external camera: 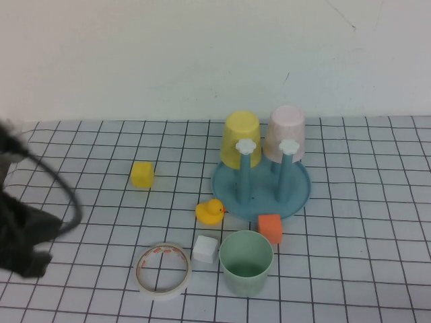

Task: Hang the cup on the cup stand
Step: Pick up the cup from the table

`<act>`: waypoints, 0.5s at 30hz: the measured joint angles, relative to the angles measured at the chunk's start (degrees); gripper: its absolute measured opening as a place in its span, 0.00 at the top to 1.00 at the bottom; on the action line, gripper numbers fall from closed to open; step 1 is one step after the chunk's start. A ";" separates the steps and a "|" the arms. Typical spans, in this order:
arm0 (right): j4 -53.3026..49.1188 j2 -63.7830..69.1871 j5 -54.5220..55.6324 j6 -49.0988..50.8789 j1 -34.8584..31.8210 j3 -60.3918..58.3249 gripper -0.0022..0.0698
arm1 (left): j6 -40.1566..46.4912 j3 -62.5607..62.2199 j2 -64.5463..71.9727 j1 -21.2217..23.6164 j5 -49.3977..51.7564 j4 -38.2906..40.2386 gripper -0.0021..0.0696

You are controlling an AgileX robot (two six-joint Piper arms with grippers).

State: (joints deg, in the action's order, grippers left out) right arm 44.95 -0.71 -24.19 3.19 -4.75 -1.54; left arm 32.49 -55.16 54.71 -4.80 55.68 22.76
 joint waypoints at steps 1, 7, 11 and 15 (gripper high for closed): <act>0.00 0.00 0.00 -0.11 0.00 0.00 0.97 | 0.42 -1.29 2.61 0.00 0.86 0.00 0.97; 0.00 0.00 0.00 -0.11 0.00 0.00 0.97 | -1.79 -7.10 13.46 -6.66 1.95 -6.13 0.97; 0.00 0.00 0.00 -0.11 0.00 0.00 0.97 | -7.37 -10.60 18.40 -15.50 1.95 -13.41 0.97; 0.00 0.00 0.00 -0.11 0.00 0.00 0.97 | -13.27 -14.31 24.54 -24.31 1.95 -20.85 0.97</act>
State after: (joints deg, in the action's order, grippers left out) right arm 44.95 -0.71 -24.19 3.07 -4.75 -1.54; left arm 19.22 -69.46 79.25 -29.11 57.63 1.90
